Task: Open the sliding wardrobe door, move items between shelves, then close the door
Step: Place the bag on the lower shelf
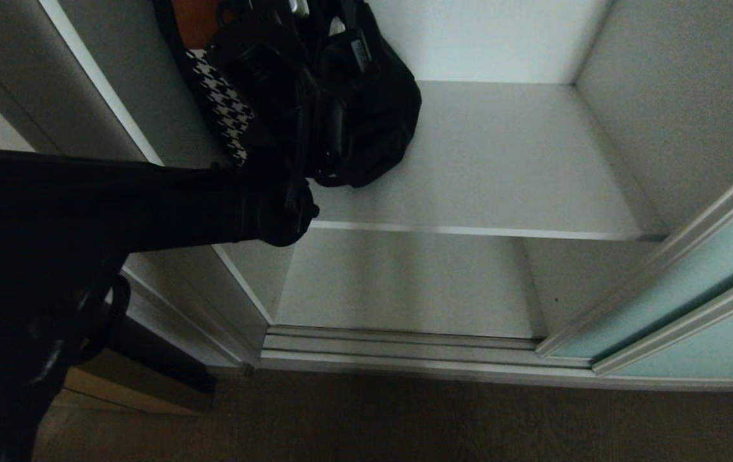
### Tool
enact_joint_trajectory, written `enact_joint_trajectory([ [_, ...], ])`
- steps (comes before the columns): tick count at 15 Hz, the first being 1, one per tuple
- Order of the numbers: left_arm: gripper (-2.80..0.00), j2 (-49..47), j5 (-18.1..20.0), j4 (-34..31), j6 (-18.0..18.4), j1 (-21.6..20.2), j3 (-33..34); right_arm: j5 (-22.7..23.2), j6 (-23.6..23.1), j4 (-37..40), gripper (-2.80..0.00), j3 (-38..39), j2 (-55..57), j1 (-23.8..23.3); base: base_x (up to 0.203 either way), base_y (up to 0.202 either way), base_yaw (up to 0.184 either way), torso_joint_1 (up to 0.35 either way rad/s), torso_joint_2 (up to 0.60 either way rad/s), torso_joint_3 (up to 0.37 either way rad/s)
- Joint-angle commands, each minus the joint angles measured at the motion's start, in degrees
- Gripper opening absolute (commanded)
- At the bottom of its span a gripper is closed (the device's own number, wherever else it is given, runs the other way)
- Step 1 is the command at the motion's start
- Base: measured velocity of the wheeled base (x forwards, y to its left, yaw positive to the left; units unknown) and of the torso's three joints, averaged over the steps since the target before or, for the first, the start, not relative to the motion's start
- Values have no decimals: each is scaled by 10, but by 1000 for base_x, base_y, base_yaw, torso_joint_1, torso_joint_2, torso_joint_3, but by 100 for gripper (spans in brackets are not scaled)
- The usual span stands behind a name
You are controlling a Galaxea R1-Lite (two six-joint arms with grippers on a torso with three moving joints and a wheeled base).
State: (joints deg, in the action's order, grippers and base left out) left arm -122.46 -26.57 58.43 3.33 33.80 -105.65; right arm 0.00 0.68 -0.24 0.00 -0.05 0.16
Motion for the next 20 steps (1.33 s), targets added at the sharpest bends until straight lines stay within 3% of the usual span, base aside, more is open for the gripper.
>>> enact_joint_trajectory([
  [1, -280, 57, -1, -31, 1, 4, 33, 0, 0, 0, -280, 0, 0, 0, 0, 0, 0, 0, 0, 0],
  [5, -280, 116, -3, -96, 5, 41, 77, 0, 0, 0, -280, 0, 0, 0, 0, 0, 0, 0, 0, 0],
  [10, -280, 186, -14, -214, 6, 47, 101, 0, 0, 0, -280, 0, 0, 0, 0, 0, 0, 0, 0, 0],
  [16, -280, 268, -13, -273, 33, 57, 163, 0, 0, 0, -280, 0, 0, 0, 0, 0, 0, 0, 0, 0],
  [20, -280, 350, -26, -349, 38, 75, 208, 0, 0, 0, -280, 0, 0, 0, 0, 0, 0, 0, 0, 0],
])
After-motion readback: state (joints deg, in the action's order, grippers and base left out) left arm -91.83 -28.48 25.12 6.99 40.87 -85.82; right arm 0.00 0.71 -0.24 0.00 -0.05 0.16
